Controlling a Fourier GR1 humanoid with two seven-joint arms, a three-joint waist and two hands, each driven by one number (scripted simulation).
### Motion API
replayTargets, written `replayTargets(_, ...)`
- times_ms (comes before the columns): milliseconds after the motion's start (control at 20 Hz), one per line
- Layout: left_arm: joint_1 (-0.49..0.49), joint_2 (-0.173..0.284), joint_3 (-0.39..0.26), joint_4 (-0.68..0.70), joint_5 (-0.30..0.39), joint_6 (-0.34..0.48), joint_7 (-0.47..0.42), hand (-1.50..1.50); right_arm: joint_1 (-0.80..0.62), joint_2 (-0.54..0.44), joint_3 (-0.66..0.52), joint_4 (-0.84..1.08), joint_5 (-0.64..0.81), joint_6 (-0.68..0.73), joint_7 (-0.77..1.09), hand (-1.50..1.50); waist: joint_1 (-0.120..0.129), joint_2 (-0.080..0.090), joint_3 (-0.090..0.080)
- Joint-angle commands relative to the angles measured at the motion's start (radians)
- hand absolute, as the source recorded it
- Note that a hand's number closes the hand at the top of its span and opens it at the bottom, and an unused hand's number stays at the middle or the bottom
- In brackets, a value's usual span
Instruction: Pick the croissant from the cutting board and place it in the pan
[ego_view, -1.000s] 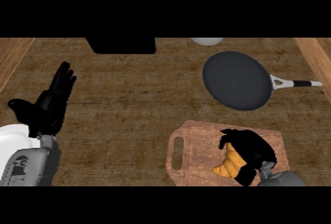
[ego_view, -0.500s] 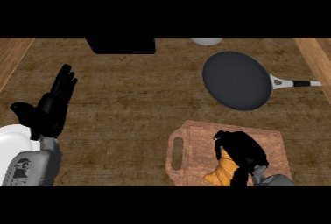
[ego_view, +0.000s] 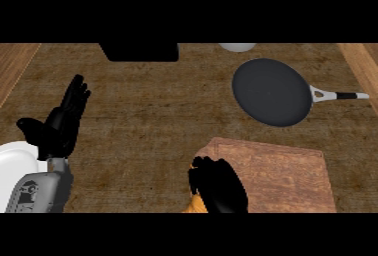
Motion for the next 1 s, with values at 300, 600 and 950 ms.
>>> replayTargets(300,-0.018,0.025,0.019,-0.009,0.015,-0.019,0.019,0.00,-0.126,0.022,0.029,-0.297,0.014,-0.158,0.240,1.50,-0.003,0.001,0.000)
replayTargets(600,0.011,0.000,0.001,-0.015,0.007,-0.015,0.003,0.00,-0.193,0.022,-0.240,-0.246,-0.117,-0.249,0.123,1.50,0.002,0.006,0.001)
replayTargets(950,-0.012,-0.004,0.007,-0.008,0.010,-0.009,0.017,0.00,-0.295,-0.026,-0.572,-0.068,-0.350,-0.305,-0.045,1.50,0.004,0.007,0.001)
